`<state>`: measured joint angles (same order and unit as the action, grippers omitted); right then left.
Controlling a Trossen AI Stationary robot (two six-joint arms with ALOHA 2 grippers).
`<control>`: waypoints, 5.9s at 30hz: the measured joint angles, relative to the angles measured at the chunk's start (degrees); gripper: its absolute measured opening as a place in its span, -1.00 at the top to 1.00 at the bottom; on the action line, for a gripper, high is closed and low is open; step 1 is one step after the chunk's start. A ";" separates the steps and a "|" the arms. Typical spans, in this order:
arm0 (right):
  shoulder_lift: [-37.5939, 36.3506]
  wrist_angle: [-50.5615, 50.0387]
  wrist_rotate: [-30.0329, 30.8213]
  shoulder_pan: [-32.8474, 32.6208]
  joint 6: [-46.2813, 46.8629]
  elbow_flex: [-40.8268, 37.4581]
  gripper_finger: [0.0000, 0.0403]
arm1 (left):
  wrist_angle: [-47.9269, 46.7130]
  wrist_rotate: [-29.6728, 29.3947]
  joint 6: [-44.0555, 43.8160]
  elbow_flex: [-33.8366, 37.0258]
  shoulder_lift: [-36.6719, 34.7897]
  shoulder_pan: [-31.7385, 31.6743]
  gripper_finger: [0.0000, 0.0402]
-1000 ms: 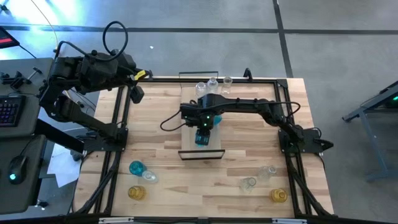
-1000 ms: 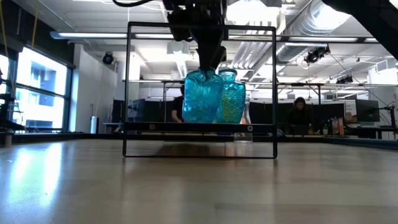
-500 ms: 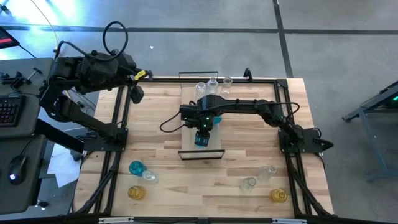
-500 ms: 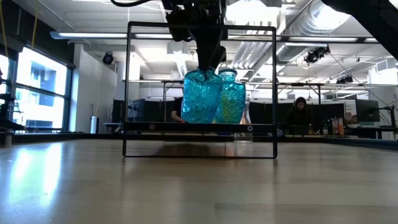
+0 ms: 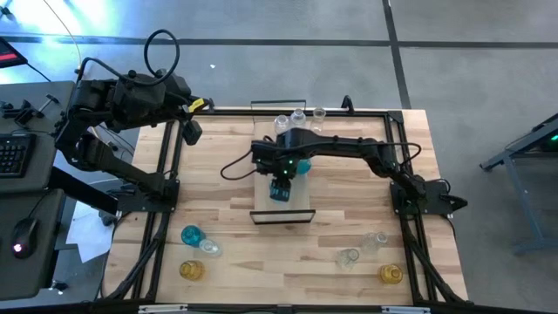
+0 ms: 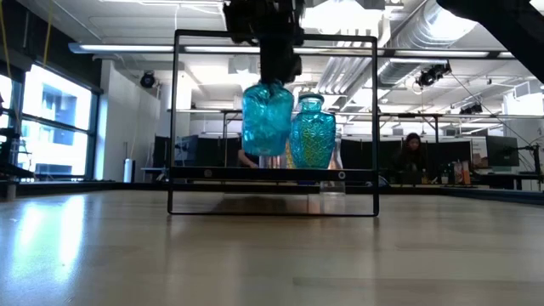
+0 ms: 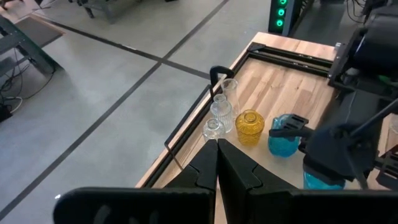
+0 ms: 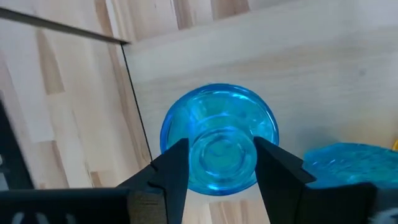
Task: Sort vases onto shelf
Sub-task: Put the right blue flower vase on the shelf aligned with the other blue flower vase
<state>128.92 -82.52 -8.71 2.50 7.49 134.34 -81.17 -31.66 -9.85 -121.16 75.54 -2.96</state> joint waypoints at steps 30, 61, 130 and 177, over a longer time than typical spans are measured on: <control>-1.36 0.38 2.87 -0.25 0.02 0.64 0.26 | 0.00 -0.01 0.02 0.00 -0.01 0.01 1.00; -4.50 -0.72 -2.74 -3.79 4.52 -5.22 1.00 | -0.01 -0.02 0.72 0.00 0.00 0.00 1.00; -4.50 3.46 3.09 -1.80 1.66 -16.15 1.00 | 0.89 0.95 -0.50 0.00 -0.01 0.00 1.00; -4.48 20.22 -4.84 -0.86 2.98 -16.13 1.00 | 1.34 4.42 -1.05 0.02 0.00 0.00 1.00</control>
<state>124.44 -62.30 -13.55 1.64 10.46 118.21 -79.83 -27.24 -10.90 -121.14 75.54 -2.96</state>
